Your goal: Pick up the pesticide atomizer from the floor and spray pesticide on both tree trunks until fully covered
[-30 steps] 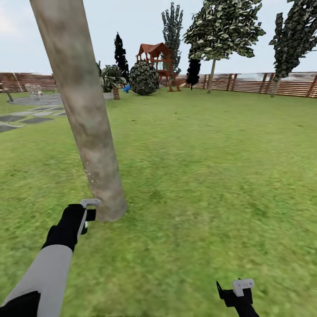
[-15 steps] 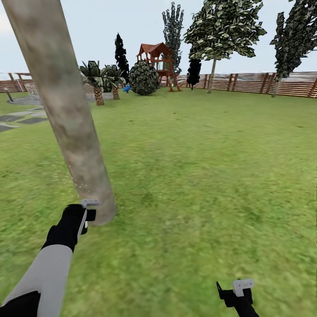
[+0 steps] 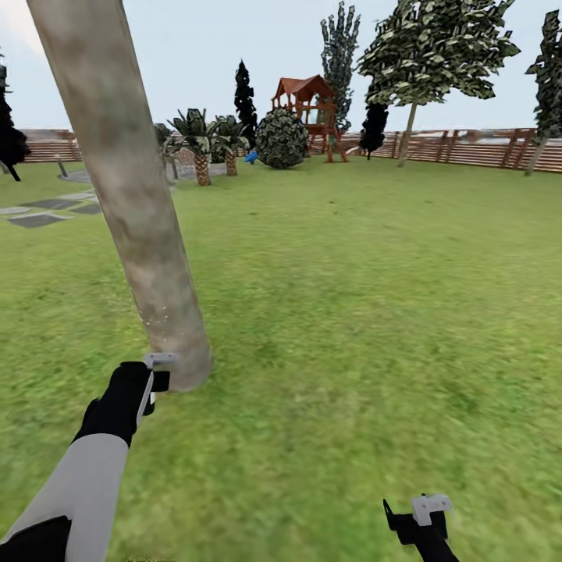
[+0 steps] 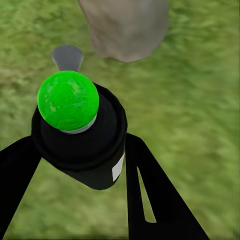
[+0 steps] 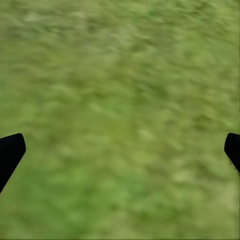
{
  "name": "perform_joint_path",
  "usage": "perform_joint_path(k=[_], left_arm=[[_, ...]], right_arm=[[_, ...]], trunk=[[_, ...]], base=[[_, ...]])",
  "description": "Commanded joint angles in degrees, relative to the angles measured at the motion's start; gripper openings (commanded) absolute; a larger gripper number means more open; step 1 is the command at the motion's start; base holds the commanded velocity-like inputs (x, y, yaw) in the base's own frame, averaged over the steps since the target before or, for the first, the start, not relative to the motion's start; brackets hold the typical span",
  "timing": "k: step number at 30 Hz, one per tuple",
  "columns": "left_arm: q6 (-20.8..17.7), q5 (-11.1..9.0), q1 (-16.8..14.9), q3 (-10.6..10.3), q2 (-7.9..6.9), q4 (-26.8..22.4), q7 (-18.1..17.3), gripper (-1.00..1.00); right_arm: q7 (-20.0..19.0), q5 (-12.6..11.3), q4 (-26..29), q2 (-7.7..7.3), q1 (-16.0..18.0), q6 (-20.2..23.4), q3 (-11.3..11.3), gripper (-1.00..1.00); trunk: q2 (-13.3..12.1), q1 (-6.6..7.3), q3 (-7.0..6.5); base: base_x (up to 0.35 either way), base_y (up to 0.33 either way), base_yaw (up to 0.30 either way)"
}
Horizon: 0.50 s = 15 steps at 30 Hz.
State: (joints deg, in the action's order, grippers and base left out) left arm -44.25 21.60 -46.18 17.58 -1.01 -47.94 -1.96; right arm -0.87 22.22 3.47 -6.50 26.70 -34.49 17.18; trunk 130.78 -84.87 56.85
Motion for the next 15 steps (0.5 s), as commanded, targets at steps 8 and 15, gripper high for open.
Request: perform_joint_path(k=[8,15], left_arm=[[-0.2,0.2,-0.2,0.1,0.23,-0.5,-1.0,-1.00],[-0.6,0.1,-0.7,0.2,0.12,-0.7,-1.1,-1.00]], right_arm=[[-0.1,0.4,0.0,-0.02,0.0,-0.2,0.5,1.00],[0.0,0.4,0.0,-0.09,0.0,-0.2,0.6,1.00]], trunk=[[0.0,0.00,0.05],[0.0,0.00,0.05]], base=[[0.140,-0.268,0.079],[0.158,-0.257,0.000]])
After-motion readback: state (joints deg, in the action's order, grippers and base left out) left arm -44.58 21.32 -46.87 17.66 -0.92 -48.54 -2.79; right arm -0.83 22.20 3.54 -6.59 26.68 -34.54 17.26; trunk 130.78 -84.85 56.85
